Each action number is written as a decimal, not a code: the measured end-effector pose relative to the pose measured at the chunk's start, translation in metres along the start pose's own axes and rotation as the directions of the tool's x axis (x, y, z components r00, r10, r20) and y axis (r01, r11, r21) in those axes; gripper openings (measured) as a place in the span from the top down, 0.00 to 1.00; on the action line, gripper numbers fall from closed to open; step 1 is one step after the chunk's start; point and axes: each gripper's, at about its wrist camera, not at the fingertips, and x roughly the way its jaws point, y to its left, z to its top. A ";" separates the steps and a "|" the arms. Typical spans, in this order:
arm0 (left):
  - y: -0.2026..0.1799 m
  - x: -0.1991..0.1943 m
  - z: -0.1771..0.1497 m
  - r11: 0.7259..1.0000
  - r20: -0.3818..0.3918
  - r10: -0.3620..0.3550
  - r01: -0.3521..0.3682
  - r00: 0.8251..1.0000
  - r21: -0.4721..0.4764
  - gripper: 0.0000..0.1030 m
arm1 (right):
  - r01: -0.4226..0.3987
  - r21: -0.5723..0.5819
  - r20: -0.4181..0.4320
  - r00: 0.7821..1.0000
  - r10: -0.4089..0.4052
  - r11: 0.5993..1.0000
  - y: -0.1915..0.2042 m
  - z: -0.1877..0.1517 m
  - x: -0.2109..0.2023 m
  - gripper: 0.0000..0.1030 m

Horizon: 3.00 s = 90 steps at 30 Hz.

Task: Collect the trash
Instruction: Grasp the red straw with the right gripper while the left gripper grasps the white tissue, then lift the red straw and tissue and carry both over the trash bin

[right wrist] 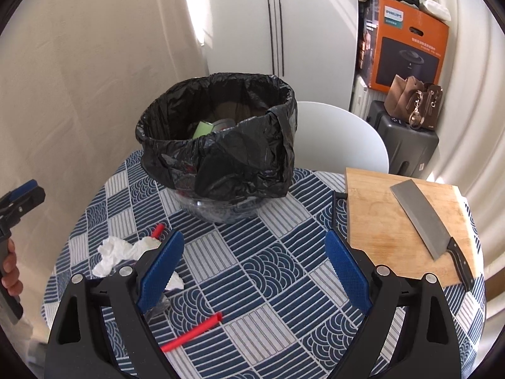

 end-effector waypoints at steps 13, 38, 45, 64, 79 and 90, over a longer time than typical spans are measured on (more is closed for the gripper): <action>0.014 0.037 -0.010 0.985 -0.103 -0.085 0.100 0.991 0.142 0.06 | 0.110 0.072 -0.078 0.991 -0.104 0.991 0.008 -0.023 0.018 0.16; 0.045 0.118 -0.042 0.879 -0.309 -0.306 0.392 0.900 0.272 0.06 | 0.308 0.243 -0.316 0.921 -0.225 0.920 0.058 -0.099 0.069 0.16; 0.045 0.139 -0.062 0.864 -0.396 -0.307 0.428 0.866 0.266 0.06 | 0.328 0.234 -0.362 0.903 -0.231 0.915 0.067 -0.114 0.086 0.16; 0.033 0.175 -0.075 0.855 -0.527 -0.311 0.475 0.791 0.208 0.30 | 0.373 0.315 -0.376 0.894 -0.246 0.873 0.084 -0.131 0.102 0.64; 0.042 0.143 -0.056 0.831 -0.502 -0.354 0.512 0.789 0.219 0.85 | 0.297 0.277 -0.346 0.918 -0.194 0.914 0.092 -0.120 0.077 0.89; 0.048 0.104 -0.023 0.826 -0.402 -0.380 0.501 0.833 0.257 0.86 | 0.287 0.252 -0.249 0.942 -0.225 0.924 0.083 -0.088 0.033 0.89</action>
